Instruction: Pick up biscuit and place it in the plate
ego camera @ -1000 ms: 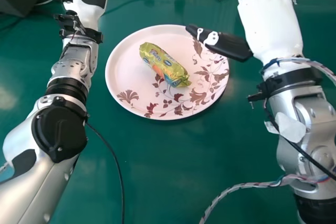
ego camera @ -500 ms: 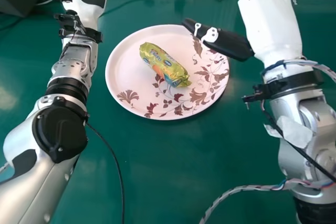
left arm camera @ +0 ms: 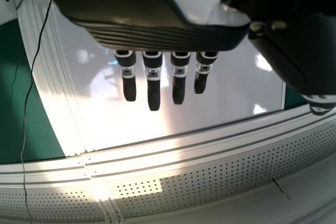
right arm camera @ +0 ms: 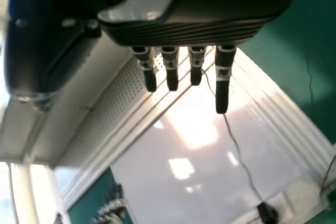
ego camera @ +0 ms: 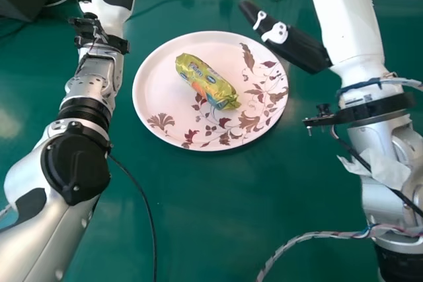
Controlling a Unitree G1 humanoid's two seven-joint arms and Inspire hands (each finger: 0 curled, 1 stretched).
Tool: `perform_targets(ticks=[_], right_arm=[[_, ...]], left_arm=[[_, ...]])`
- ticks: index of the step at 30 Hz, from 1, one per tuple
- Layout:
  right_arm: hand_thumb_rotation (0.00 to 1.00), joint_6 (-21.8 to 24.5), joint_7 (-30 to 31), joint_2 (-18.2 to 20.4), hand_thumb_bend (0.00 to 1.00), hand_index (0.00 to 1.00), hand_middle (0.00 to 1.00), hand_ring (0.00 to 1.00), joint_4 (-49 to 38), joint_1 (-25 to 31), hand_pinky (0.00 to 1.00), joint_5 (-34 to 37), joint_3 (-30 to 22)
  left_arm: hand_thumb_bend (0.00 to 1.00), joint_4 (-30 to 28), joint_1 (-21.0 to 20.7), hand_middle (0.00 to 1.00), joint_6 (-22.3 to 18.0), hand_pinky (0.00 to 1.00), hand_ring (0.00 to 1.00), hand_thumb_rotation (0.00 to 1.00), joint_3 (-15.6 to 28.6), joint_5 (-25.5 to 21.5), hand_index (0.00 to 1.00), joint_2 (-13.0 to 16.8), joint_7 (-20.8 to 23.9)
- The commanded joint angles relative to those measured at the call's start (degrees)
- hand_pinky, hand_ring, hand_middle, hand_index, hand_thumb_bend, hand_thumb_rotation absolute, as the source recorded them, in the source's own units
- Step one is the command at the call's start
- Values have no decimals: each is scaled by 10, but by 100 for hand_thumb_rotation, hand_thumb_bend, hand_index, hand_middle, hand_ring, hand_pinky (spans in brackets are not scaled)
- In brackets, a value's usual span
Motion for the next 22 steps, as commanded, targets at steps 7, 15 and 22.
perform_targets(ticks=[7, 15, 22], right_arm=[[75, -59, -15, 10, 91, 100, 100, 90, 30, 5, 72, 112, -28], [74, -98, -2, 15, 90, 100, 100, 90, 57, 5, 72, 222, -47], [74, -136, 14, 15, 91, 100, 100, 89, 94, -2, 71, 297, -60]], left_arm=[[100, -3, 5, 94, 0, 77, 87, 80, -6, 4, 100, 2, -8], [100, -3, 5, 93, -3, 82, 85, 78, -8, 6, 100, 2, -9], [100, -3, 6, 91, -8, 77, 81, 85, -11, 8, 100, 2, -6]])
